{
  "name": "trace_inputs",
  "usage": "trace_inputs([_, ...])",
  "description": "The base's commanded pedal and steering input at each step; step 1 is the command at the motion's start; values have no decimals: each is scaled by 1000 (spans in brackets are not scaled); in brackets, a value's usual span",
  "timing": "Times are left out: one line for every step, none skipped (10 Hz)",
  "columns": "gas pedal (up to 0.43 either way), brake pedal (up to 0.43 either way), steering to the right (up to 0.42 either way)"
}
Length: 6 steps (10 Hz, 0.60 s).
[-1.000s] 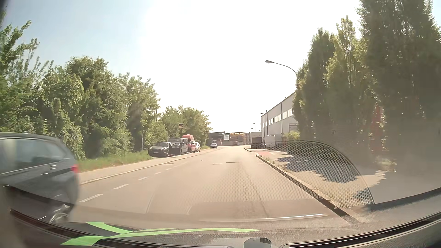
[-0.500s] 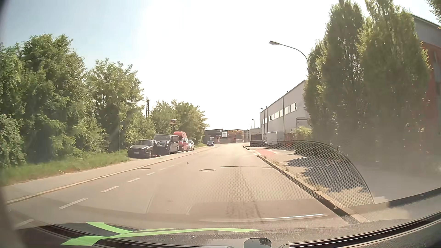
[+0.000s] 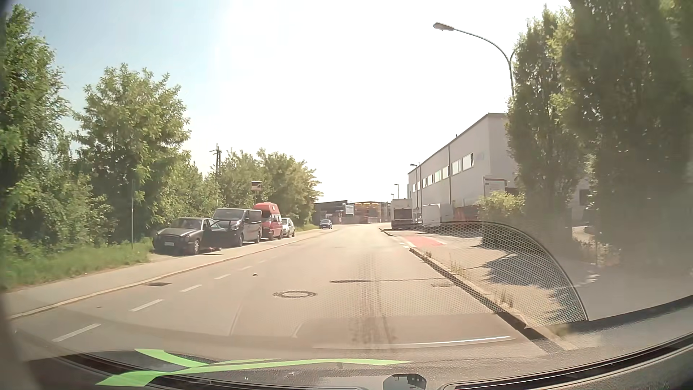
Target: Follow the waypoints while adhering to traffic rules and regulations
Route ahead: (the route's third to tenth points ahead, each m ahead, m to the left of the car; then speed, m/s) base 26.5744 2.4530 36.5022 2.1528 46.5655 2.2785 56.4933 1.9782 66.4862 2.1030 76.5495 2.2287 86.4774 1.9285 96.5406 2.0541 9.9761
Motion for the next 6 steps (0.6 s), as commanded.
trace_inputs([157, 0, -3])
trace_inputs([157, 0, -2])
trace_inputs([157, 0, -3])
trace_inputs([157, 0, -2])
trace_inputs([157, 0, -3])
trace_inputs([157, 0, -3])
